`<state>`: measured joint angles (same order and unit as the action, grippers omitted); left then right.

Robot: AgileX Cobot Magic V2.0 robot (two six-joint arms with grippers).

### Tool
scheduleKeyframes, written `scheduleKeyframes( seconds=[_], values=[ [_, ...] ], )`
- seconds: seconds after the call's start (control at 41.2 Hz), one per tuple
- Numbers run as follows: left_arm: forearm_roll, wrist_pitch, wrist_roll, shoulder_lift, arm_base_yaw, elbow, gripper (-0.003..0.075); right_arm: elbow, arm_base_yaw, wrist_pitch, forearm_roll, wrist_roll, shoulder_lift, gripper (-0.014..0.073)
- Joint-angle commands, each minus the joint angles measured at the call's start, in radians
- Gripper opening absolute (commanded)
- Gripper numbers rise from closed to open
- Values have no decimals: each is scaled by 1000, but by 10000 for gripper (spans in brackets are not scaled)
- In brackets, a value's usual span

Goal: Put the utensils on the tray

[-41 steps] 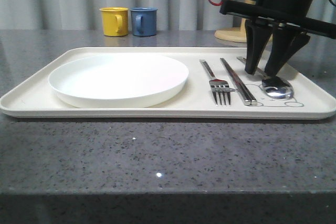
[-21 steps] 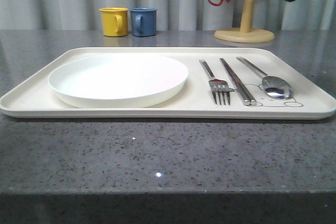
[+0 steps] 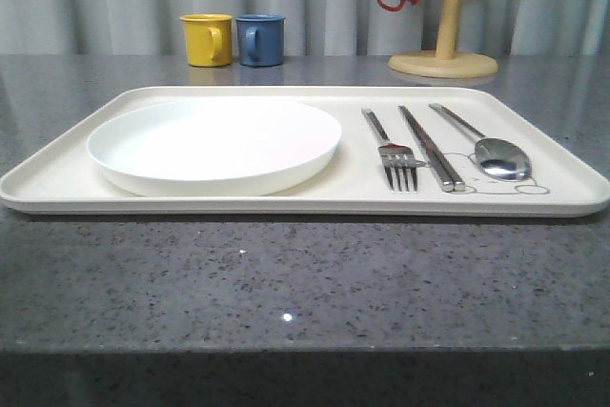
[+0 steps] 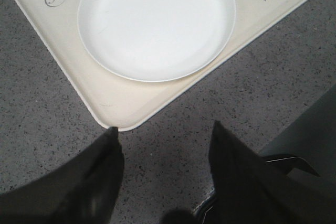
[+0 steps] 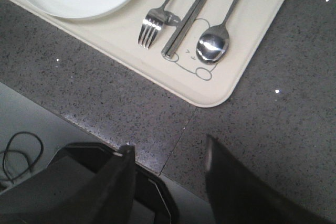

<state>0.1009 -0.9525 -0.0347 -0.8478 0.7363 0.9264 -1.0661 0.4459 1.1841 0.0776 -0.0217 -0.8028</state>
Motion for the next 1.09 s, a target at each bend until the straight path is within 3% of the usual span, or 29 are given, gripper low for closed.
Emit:
scheduleKeyframes(
  seconds=[0.0, 0.267, 0.339, 0.533, 0.63, 0.752, 0.776, 1.067],
  values=[
    [4, 57, -5, 4, 7, 25, 356, 47, 0, -109, -8, 12, 114, 350],
    [4, 82, -5, 4, 7, 25, 356, 211, 0, -205, -10, 12, 357, 326],
    [4, 95, -5, 4, 7, 25, 356, 229, 0, -204, -10, 12, 382, 251],
    [8, 101, -5, 4, 7, 25, 355, 231, 0, -207, -10, 12, 386, -60],
    [8, 101, 42, 4, 7, 25, 254, 231, 0, -205, -8, 12, 386, -67],
    [10, 107, 112, 4, 7, 25, 1, 231, 0, -202, -8, 12, 386, -68],
    [10, 107, 112, 4, 7, 25, -18, 231, 0, -202, -8, 12, 386, -68],
    [10, 107, 112, 4, 7, 25, -18, 231, 0, -202, -8, 12, 386, -68]
  ],
)
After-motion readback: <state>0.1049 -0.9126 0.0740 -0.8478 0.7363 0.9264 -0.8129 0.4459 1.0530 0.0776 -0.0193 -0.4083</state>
